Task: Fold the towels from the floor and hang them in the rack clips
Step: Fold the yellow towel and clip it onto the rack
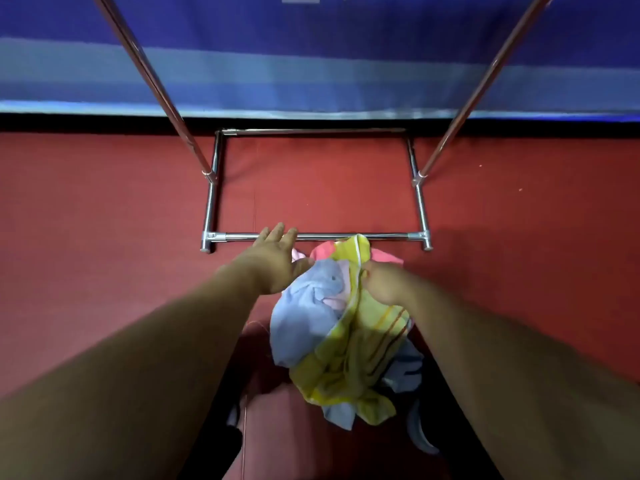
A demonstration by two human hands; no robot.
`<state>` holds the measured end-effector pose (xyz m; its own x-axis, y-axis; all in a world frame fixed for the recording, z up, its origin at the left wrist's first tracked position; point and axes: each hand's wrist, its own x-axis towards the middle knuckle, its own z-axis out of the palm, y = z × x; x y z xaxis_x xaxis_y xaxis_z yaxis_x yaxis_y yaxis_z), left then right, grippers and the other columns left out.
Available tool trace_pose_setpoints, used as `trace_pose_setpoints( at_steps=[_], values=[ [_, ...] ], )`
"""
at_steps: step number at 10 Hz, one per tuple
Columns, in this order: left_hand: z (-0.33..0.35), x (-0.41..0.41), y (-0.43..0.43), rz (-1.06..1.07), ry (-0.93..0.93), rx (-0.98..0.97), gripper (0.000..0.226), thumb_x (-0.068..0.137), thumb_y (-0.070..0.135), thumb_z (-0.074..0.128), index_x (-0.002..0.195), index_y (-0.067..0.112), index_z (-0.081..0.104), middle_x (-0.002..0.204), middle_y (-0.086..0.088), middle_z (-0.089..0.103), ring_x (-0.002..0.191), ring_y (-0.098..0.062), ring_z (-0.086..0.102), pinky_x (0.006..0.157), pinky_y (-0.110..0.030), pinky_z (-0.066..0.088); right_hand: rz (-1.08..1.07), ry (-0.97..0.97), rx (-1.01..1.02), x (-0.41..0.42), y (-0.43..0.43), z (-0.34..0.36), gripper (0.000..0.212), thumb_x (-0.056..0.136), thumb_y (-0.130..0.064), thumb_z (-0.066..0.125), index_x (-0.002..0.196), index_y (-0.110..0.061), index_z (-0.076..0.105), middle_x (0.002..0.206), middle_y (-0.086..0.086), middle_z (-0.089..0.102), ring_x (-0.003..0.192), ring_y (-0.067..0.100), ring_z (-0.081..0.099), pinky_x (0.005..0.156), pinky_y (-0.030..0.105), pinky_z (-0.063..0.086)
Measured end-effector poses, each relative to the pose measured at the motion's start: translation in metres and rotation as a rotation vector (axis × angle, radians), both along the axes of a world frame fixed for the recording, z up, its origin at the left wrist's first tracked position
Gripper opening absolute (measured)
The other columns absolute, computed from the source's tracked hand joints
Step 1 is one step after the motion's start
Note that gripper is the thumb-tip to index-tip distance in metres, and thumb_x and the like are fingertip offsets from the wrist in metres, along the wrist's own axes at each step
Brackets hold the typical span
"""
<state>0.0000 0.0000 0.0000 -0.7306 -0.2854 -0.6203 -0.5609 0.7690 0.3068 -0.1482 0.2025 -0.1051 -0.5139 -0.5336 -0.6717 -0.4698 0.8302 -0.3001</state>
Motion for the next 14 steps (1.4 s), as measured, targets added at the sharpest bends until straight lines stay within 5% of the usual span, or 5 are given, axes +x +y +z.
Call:
trace_pose_setpoints(
  at_steps=[5, 7, 9, 12, 14],
  values=[
    [-0.065, -0.025, -0.006, 0.072, 0.034, 0.182, 0.054, 0.109, 0.05, 0.043, 0.145, 0.01, 0.055, 0.162, -0.016, 0.045, 0.154, -0.032, 0.034, 0.119, -0.039, 0.034, -0.266, -0.282, 0.107, 0.029, -0.003, -0.061, 0.039, 0.106, -0.015, 0.048, 0.142, -0.011, 0.062, 0.114, 0.002, 0.052, 0.091, 0.014, 0.05, 0.065, 0.012, 0.046],
    [-0.055, -0.031, -0.008, 0.027, 0.012, 0.121, 0.028, 0.105, 0.027, 0.052, 0.116, 0.01, 0.071, 0.115, -0.009, 0.07, 0.106, -0.031, 0.063, 0.082, -0.033, 0.045, -1.017, -0.474, -0.548, 0.024, -0.018, -0.012, 0.017, 0.096, 0.001, 0.067, 0.085, -0.01, 0.075, 0.076, 0.008, 0.075, 0.068, 0.018, 0.071, 0.07, 0.025, 0.056],
    [-0.028, -0.034, 0.002, 0.081, 0.15, 0.148, 0.025, 0.1, 0.023, 0.052, 0.102, 0.013, 0.075, 0.103, -0.006, 0.076, 0.096, -0.029, 0.066, 0.083, -0.036, 0.054, -0.843, -0.528, -0.426, 0.018, -0.019, 0.048, 0.022, 0.102, -0.006, 0.06, 0.082, 0.002, 0.063, 0.081, 0.008, 0.068, 0.07, 0.021, 0.064, 0.068, 0.027, 0.048],
    [-0.042, -0.018, -0.002, -0.04, 0.01, 0.1, 0.039, 0.103, 0.013, 0.048, 0.137, 0.015, 0.068, 0.143, -0.004, 0.064, 0.129, -0.028, 0.06, 0.106, -0.035, 0.049, -0.432, -0.436, -0.029, 0.061, -0.021, -0.004, 0.047, 0.106, 0.0, 0.049, 0.154, 0.0, 0.049, 0.082, 0.002, 0.061, 0.062, 0.002, 0.058, 0.047, 0.009, 0.035],
    [-0.073, -0.025, -0.014, 0.071, -0.002, 0.156, 0.041, 0.102, 0.013, 0.05, 0.136, 0.024, 0.068, 0.144, 0.0, 0.064, 0.128, -0.025, 0.061, 0.107, -0.034, 0.05, -0.354, -0.39, 0.144, 0.074, -0.044, -0.053, 0.054, 0.112, -0.029, 0.041, 0.165, -0.021, 0.034, 0.169, 0.012, 0.035, 0.154, 0.032, 0.035, 0.106, 0.024, 0.038]
  ],
)
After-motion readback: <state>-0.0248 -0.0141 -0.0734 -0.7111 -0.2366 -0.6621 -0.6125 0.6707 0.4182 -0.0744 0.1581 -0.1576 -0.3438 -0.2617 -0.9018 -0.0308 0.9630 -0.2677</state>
